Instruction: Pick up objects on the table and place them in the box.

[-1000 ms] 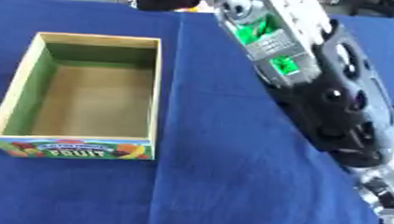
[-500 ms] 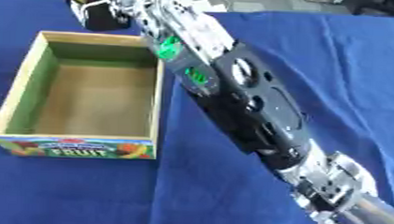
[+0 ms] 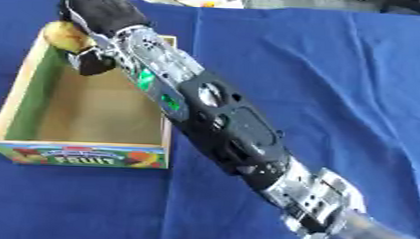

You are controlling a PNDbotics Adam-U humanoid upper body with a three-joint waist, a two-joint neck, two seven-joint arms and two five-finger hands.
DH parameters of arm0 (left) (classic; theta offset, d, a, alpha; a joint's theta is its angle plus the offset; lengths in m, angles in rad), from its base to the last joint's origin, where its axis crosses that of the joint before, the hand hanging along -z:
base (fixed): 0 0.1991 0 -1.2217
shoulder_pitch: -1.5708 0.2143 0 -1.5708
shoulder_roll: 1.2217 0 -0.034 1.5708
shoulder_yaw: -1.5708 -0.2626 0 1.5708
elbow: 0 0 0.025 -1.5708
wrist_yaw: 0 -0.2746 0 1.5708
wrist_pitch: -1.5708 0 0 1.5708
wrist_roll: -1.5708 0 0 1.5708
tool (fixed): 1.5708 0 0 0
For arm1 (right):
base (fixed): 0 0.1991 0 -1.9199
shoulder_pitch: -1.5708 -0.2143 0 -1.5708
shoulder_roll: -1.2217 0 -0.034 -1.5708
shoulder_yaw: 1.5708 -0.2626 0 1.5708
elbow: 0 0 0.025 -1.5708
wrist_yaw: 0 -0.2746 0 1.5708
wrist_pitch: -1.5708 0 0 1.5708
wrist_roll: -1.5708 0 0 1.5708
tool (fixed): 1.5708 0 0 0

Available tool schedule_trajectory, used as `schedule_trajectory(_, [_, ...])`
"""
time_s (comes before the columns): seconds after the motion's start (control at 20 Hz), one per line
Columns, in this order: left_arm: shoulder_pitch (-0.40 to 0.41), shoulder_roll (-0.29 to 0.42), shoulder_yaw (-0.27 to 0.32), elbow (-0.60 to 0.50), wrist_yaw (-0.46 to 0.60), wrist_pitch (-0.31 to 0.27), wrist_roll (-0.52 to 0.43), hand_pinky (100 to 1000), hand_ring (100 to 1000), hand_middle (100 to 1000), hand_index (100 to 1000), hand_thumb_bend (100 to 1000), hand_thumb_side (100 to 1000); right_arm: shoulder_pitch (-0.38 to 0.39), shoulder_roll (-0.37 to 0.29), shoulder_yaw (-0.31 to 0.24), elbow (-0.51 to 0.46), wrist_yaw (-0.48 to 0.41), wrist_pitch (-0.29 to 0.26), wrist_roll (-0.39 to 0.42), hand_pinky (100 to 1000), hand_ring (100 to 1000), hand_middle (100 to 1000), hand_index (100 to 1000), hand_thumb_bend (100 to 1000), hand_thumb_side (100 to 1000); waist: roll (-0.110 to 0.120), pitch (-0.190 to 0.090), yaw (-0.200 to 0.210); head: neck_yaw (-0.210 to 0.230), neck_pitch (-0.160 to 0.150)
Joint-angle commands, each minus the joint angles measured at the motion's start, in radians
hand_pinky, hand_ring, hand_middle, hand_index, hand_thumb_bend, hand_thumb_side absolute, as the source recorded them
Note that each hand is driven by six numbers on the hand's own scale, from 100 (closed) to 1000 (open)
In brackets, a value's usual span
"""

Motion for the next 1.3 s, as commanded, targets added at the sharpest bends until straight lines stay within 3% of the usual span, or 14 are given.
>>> schedule_trajectory(0.05, [-0.011,0.014,-0.001,-0.017,0.006,-0.001,-0.001,616,815,831,860,100,1000,-0.013,0.004,-0.004,0.009,0.007,-0.013,0.037,687,493,364,437,100,164,0.004,-0.016,0.002,-0.002,-0.012])
schedule_trajectory(0.45, [-0.011,0.012,-0.001,-0.017,0.008,0.006,-0.004,614,814,831,859,100,1000,-0.028,0.005,-0.011,0.039,-0.005,-0.075,0.218,725,572,448,535,100,193,0.001,-0.019,0.0,-0.003,-0.01])
schedule_trajectory(0.7, [-0.01,0.011,-0.001,-0.017,0.009,0.008,-0.004,614,814,831,859,100,1000,-0.049,0.005,-0.019,0.048,-0.006,-0.114,0.33,751,632,503,641,100,201,0.0,-0.022,0.004,-0.007,-0.009])
schedule_trajectory(1.0, [-0.014,0.012,-0.003,-0.017,0.013,0.008,-0.005,592,809,830,859,100,1000,-0.071,0.008,-0.018,0.091,0.056,-0.178,0.448,801,746,609,764,100,441,-0.005,-0.023,0.01,-0.01,-0.003])
schedule_trajectory(1.3, [-0.015,0.013,-0.002,-0.017,0.014,0.009,-0.005,593,807,830,859,100,1000,-0.079,0.009,-0.033,0.113,0.099,-0.246,0.507,821,780,655,869,100,627,-0.006,-0.023,0.01,-0.014,-0.003])
